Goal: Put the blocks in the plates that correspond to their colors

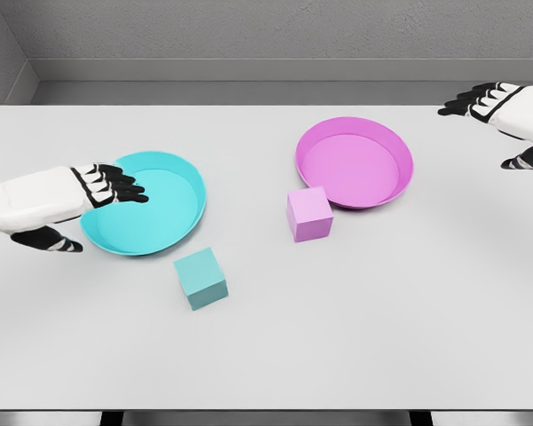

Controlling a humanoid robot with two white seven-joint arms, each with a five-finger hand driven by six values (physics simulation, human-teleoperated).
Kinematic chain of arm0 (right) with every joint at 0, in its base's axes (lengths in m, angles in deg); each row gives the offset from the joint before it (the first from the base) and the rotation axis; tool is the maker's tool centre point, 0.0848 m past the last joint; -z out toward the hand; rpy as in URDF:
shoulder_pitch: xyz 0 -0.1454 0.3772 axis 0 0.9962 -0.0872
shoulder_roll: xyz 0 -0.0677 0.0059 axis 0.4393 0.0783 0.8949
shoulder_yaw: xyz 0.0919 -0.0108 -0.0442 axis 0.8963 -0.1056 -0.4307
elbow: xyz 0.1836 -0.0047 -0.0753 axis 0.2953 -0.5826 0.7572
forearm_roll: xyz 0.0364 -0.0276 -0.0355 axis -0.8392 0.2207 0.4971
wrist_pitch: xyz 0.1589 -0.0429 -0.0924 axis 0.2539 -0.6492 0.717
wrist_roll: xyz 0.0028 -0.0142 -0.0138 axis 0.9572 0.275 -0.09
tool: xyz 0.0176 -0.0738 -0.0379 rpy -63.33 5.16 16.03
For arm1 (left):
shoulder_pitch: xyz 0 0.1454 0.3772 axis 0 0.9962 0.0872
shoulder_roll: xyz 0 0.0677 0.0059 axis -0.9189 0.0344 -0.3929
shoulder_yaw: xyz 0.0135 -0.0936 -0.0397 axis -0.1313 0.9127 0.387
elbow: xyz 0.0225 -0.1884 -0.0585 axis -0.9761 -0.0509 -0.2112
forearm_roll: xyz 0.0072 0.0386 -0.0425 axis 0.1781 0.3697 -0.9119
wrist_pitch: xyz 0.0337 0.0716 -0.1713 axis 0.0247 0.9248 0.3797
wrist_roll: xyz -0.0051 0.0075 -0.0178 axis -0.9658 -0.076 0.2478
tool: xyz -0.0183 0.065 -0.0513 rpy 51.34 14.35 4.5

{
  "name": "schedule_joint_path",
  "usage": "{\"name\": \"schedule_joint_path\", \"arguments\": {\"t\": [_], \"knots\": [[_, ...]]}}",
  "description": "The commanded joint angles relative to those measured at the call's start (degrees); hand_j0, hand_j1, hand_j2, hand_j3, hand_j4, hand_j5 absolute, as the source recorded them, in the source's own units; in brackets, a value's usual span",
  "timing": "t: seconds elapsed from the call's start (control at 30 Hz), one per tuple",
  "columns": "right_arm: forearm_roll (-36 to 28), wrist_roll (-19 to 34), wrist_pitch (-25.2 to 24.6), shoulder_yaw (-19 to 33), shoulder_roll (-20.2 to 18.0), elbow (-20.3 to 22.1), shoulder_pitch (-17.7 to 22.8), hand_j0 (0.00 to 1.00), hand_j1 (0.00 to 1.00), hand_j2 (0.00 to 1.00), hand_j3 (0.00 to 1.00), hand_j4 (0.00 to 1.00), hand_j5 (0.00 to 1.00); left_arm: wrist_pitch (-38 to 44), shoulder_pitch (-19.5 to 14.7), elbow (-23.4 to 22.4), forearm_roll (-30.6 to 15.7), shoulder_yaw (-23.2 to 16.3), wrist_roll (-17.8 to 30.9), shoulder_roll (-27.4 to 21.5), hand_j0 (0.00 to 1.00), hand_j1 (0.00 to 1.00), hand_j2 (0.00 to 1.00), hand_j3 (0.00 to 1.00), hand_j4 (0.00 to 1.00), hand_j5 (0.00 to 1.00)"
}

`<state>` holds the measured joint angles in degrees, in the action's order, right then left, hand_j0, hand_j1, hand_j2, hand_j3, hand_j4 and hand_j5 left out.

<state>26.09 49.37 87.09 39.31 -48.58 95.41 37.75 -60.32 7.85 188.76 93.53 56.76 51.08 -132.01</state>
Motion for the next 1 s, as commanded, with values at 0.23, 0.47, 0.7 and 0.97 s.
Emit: {"name": "schedule_joint_path", "arguments": {"t": [0.23,0.47,0.7,0.97], "knots": [[-0.21,1.49,-0.15,0.29,-0.11,-0.28,-0.53,1.0,1.0,1.0,1.0,1.0,1.0,0.1,-2.02,0.09,0.68,-3.43,5.66,5.47,1.0,1.0,1.0,1.0,1.0,1.0],[-0.12,2.11,-0.15,-2.96,0.24,6.04,-0.35,1.0,1.0,1.0,1.0,1.0,1.0,0.1,-6.33,0.0,2.44,-9.5,12.19,14.26,1.0,1.0,1.0,1.0,1.0,1.0],[-0.03,2.28,-0.15,-15.09,2.53,9.74,-6.06,1.0,1.0,1.0,1.0,1.0,1.0,0.1,-7.3,0.0,7.45,-10.03,12.19,19.44,1.0,1.0,1.0,1.0,1.0,1.0],[3.66,2.92,-0.15,-16.58,4.02,11.14,-8.09,0.96,0.96,0.96,0.96,0.96,0.96,0.1,-7.47,-0.53,10.26,-11.17,12.19,19.8,1.0,1.0,1.0,1.0,1.0,1.0]]}}
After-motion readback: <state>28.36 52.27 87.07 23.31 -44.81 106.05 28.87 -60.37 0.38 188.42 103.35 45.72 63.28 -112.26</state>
